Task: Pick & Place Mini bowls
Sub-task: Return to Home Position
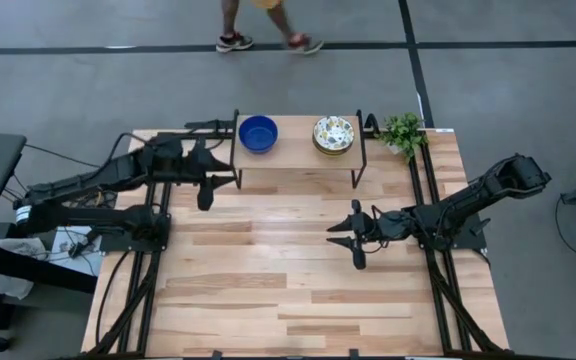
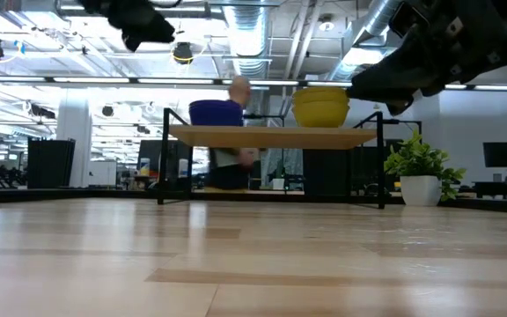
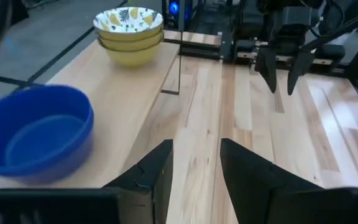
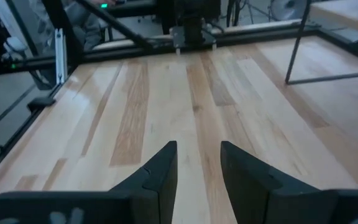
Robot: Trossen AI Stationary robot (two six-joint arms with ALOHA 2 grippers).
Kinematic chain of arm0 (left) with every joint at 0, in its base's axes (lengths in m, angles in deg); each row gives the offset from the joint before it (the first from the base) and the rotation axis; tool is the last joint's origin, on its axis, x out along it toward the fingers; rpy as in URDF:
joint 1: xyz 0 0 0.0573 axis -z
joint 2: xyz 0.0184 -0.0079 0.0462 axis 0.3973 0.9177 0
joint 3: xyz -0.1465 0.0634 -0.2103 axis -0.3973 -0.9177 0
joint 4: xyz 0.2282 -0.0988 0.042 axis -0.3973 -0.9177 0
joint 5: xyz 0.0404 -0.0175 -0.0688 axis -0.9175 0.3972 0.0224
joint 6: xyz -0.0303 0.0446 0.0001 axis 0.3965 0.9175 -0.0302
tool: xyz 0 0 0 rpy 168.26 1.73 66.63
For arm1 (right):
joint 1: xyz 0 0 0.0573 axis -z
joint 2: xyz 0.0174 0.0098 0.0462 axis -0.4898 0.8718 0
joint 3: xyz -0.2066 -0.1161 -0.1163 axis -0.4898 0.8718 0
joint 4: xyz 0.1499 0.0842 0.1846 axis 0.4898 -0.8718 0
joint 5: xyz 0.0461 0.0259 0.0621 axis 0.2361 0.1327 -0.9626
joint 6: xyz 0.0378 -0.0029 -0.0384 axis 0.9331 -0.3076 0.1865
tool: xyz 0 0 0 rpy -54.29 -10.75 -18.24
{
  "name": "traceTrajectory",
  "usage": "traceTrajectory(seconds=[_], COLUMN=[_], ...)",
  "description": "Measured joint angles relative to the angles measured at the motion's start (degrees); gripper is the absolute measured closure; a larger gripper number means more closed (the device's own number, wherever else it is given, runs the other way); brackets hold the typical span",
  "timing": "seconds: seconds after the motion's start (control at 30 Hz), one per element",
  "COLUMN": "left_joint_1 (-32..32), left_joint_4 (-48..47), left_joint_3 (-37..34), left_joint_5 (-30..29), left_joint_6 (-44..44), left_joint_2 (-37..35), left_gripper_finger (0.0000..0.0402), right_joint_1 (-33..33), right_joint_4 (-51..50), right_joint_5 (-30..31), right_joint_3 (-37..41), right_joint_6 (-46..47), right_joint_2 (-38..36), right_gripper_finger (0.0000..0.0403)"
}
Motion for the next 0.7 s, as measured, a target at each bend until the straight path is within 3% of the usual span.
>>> traceTrajectory(seconds=[0.5, 0.7], left_joint_1=[0.1, 0.1], left_joint_4=[15.2, 16.7], left_joint_3=[-25.4, -32.4], left_joint_5=[0.0, 1.5], left_joint_6=[-7.9, -9.4], left_joint_2=[-16.0, -24.4], left_gripper_finger=[0.0270, 0.0270], right_joint_1=[1.9, 1.3], right_joint_4=[1.2, 1.1], right_joint_5=[-0.3, -1.3], right_joint_3=[0.0, 0.0], right_joint_6=[0.0, 0.9], right_joint_2=[-1.3, -1.3], right_gripper_finger=[0.0291, 0.0291])
